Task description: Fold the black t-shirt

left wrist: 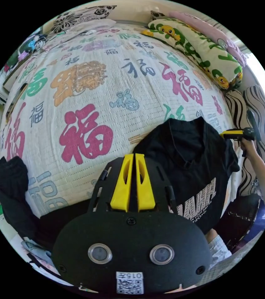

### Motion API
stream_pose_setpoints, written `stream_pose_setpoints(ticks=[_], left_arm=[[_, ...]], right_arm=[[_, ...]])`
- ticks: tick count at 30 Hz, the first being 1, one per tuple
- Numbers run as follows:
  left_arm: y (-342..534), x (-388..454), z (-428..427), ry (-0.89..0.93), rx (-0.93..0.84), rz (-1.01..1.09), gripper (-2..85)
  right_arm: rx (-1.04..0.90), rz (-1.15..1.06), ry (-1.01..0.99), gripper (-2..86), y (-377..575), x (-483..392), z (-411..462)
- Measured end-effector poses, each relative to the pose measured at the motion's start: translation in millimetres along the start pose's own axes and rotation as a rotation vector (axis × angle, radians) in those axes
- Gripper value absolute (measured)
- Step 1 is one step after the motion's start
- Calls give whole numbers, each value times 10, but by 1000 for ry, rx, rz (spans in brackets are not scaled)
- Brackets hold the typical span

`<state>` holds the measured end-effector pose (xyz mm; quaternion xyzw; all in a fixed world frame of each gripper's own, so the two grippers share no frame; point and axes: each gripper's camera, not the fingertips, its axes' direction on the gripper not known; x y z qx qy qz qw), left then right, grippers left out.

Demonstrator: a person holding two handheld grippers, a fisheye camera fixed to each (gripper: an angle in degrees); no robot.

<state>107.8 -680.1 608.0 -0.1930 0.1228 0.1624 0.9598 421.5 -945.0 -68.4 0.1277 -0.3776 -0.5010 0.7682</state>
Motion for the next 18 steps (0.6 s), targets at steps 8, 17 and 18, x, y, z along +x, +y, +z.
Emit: stream_pose_setpoints(ticks=[8,17,18], left_arm=[[-169,331,-68,-285,133,8,-4],[1766,535,-237,-10,128,23,46],[2165,515,-140,-1,41,-29,52]], right_arm=[[70,177,172,-7,264,398,-215],[104,14,-259,56,2493,93,326],[54,47,-245,64,2879,37,502]])
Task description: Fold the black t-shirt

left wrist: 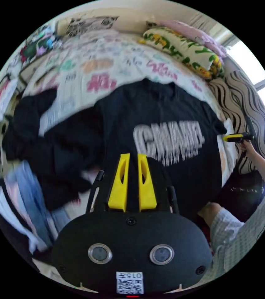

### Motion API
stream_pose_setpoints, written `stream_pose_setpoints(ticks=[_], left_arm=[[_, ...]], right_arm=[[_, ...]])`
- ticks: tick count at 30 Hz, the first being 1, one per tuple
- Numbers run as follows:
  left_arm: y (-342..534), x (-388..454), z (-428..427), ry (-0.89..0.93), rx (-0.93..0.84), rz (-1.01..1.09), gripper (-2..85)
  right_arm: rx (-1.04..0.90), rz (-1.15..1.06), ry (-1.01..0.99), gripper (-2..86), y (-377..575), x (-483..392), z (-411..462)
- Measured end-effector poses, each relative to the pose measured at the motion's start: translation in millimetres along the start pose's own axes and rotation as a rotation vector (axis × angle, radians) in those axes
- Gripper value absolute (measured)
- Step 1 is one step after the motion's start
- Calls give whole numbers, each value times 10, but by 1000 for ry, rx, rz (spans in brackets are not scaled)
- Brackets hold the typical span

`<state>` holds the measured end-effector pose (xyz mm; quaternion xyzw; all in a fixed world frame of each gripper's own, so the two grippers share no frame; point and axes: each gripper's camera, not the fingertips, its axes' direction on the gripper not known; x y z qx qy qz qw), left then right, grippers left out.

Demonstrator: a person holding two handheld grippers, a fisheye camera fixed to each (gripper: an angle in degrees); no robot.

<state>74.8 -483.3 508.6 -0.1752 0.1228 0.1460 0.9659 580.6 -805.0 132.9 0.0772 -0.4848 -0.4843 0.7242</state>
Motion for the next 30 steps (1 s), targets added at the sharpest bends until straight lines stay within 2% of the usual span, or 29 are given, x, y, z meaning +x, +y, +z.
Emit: stream_pose_setpoints(ticks=[3,6,8,11,12,15,21,30], left_arm=[[978,-107,239,15,-192,-216,60],[1653,-131,366,78,-214,-446,64],[1823,-47,474,94,-188,-487,67],[1844,193,865,41,-245,-415,72],[1821,297,963,-26,-233,-381,72],[1766,453,1097,-106,-245,-316,68],[1861,298,1193,17,-220,-379,13],[1899,376,1490,18,-173,-362,12]], right_arm=[[-169,150,-111,81,854,93,526],[-236,310,-160,80,1412,174,905],[-226,353,-135,79,1560,184,1048],[-213,385,-25,78,1603,198,1216],[-224,400,-3,79,1613,224,1255],[-186,446,11,76,1755,318,1294],[-134,463,-44,9,2073,602,1290],[-132,418,-30,27,2391,1009,1408]])
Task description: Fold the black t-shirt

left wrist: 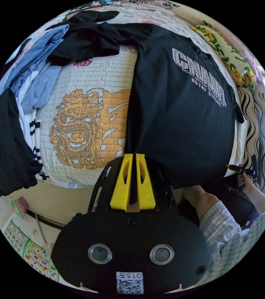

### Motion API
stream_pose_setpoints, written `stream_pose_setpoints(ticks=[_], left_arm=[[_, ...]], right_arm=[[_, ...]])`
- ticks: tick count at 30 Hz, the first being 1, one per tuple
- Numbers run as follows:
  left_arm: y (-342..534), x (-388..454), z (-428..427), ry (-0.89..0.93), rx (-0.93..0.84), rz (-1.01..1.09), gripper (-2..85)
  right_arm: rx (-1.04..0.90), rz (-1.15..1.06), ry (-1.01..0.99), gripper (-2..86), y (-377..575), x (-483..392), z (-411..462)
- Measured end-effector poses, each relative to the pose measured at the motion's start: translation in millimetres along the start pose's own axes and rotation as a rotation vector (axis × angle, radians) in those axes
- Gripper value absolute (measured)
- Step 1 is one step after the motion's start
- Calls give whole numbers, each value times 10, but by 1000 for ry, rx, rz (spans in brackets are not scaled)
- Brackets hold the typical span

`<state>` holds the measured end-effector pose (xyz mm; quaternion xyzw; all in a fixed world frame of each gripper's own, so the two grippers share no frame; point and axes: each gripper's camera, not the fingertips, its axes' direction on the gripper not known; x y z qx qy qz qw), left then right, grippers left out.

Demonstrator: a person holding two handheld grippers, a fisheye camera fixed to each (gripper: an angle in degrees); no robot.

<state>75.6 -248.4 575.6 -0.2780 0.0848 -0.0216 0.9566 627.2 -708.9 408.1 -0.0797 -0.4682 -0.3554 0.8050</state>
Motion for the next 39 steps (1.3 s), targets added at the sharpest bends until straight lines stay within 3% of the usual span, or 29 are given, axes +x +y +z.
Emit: stream_pose_setpoints(ticks=[5,10,14,21,23,25,32,35,39], left_arm=[[215,128,-36,-47,71,48,20],[138,230,463,-8,-48,45,13],[-104,449,728,-93,-162,139,-2],[-200,596,867,-282,-315,126,1],[-276,679,744,-269,-266,125,11],[-462,897,539,-145,-157,170,23],[-1935,3138,318,124,192,728,60],[-2608,4318,536,226,196,903,80],[-3298,5737,1051,209,145,1004,86]], right_arm=[[-32,-35,-33,31,249,301,80],[-123,-85,12,3,280,417,348],[-169,-3,0,-7,231,667,443],[-145,45,-70,-6,472,1114,407],[-114,74,-54,-3,565,1259,296],[-30,84,-64,7,643,1398,111],[400,129,-283,66,408,1923,-595],[495,122,-369,75,94,2088,-724],[541,168,-475,77,-332,2401,-741]])
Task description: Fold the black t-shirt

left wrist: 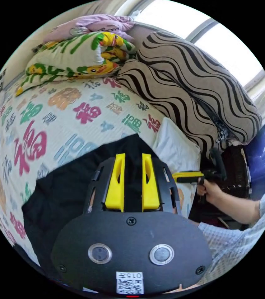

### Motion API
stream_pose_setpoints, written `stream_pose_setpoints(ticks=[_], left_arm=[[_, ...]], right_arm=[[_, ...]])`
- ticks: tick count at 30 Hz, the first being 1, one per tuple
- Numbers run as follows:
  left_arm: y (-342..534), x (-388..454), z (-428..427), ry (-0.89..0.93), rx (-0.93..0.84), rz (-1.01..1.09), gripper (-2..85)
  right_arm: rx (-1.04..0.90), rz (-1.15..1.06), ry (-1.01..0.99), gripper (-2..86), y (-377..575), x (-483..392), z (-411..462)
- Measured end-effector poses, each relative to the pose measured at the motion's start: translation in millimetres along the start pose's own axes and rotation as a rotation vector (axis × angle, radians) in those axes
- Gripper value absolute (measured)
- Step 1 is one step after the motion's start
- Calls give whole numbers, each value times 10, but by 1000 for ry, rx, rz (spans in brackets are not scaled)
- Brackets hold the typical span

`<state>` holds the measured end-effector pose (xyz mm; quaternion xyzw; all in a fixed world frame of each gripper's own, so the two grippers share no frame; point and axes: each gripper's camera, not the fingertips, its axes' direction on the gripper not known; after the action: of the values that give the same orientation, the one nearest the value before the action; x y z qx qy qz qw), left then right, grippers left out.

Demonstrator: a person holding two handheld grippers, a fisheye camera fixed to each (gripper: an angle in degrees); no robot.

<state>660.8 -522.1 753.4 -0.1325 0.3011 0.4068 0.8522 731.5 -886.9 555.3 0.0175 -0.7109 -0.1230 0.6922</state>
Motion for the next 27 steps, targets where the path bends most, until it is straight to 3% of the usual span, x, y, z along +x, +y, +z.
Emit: stream_pose_setpoints(ticks=[6,12,16,22,27], left_arm=[[-1035,92,1284,-3,-212,18,84],[-1303,98,2087,-80,-357,70,74],[-1268,91,2113,-126,-324,144,17],[-931,-357,1230,107,25,19,-1],[200,-1038,65,167,323,-140,-3]], right_arm=[[-14,28,-67,80,-329,318,136],[-6,12,-101,20,-346,386,174],[7,-3,-116,8,-319,351,120],[42,-153,-66,2,-300,-95,-29],[40,-450,-3,0,-160,-1007,-32]])
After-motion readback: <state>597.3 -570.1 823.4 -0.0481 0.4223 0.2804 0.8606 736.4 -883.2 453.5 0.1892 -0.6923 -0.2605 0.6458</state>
